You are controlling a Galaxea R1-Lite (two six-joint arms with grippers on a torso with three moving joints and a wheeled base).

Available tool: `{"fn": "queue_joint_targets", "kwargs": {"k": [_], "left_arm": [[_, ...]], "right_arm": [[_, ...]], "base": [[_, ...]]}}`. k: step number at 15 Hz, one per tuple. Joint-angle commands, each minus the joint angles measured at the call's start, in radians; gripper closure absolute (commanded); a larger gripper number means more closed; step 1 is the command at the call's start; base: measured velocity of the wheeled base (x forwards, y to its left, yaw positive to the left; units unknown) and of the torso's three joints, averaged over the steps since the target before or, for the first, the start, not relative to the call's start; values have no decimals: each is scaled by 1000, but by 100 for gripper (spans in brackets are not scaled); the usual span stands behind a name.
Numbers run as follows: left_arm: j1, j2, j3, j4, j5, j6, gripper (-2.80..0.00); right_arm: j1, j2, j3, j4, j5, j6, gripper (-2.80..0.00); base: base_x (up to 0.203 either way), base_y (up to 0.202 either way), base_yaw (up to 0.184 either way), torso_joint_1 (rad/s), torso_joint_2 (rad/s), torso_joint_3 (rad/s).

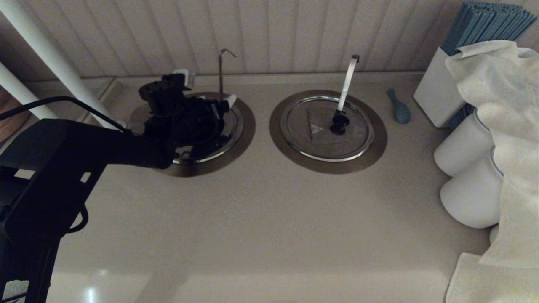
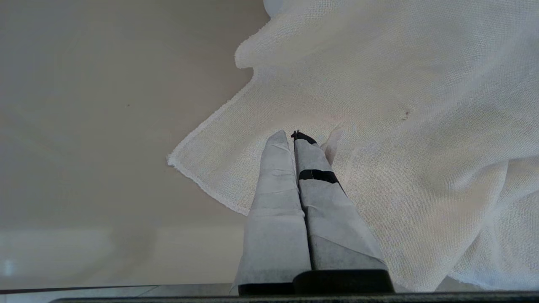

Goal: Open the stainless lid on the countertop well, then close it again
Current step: Stir with a spoon

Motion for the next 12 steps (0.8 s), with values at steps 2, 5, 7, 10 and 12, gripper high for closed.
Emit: {"fn": "queue_joint_targets", "kwargs": {"k": [2,5,7,10,12], "left_arm": [[-2,4,-1,-7,0,-1,-280],[-2,1,-1,-8,9,-2,0],[-2,1,-1,-10,9,-2,0],[-8,4,-10,-4,9,-1,0],[-6,4,-12,-4,9,-1,0]], "right_arm": [[0,0,0,0,0,0,0],[2,0,0,0,0,0,0],[0,1,0,0,0,1,0],[0,0,0,0,0,0,0],[1,1,0,0,0,0,0]], "base": [[0,0,0,0,0,0],[0,0,0,0,0,0],[0,0,0,0,0,0],[0,0,0,0,0,0],[0,0,0,0,0,0]]}}
